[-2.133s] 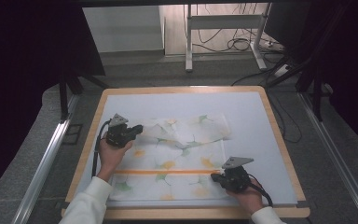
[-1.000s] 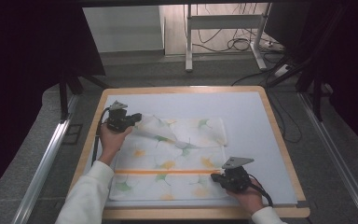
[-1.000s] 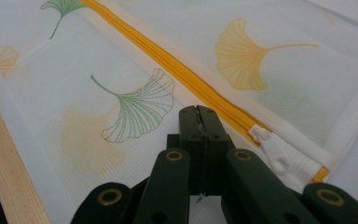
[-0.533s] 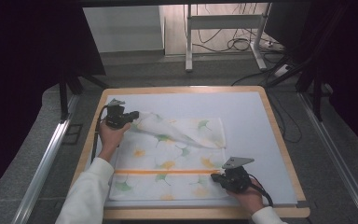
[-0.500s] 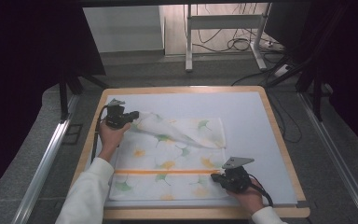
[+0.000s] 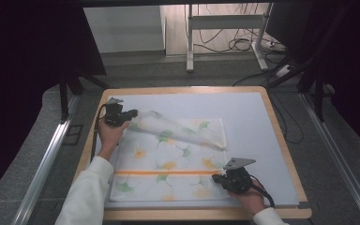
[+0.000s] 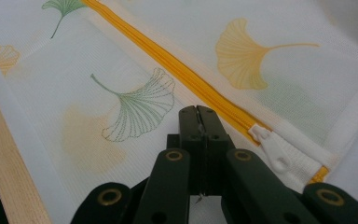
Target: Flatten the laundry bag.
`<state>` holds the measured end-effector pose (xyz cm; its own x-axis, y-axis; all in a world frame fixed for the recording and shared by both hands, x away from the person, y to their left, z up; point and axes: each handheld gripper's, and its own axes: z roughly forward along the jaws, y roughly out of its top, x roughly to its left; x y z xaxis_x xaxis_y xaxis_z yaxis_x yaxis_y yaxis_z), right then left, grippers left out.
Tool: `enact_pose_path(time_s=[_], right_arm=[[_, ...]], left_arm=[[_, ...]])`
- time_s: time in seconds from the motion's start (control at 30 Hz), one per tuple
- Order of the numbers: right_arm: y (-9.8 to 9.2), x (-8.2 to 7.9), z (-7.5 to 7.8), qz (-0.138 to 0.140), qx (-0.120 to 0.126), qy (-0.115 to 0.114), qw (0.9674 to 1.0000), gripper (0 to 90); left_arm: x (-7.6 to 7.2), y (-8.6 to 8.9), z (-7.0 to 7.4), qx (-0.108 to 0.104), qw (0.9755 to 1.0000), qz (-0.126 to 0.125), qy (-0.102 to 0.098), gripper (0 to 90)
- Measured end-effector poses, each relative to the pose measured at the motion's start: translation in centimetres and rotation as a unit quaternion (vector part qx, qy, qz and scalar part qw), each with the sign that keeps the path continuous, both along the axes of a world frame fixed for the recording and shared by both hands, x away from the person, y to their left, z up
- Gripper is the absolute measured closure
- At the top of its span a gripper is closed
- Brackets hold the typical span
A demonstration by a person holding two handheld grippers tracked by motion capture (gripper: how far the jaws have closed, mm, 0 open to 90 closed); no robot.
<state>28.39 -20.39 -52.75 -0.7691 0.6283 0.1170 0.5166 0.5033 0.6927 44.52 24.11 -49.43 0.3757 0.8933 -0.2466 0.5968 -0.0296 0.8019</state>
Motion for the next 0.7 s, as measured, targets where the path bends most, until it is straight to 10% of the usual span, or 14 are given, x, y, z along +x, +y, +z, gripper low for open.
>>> enact_pose_path(time_s=[0.7], right_arm=[[-0.2,0.1,-0.1,0.000,0.006,0.005,1.0000,89.3]], left_arm=[[2.2,1.9,-0.3,0.013,0.9994,0.032,0.009,87.4]])
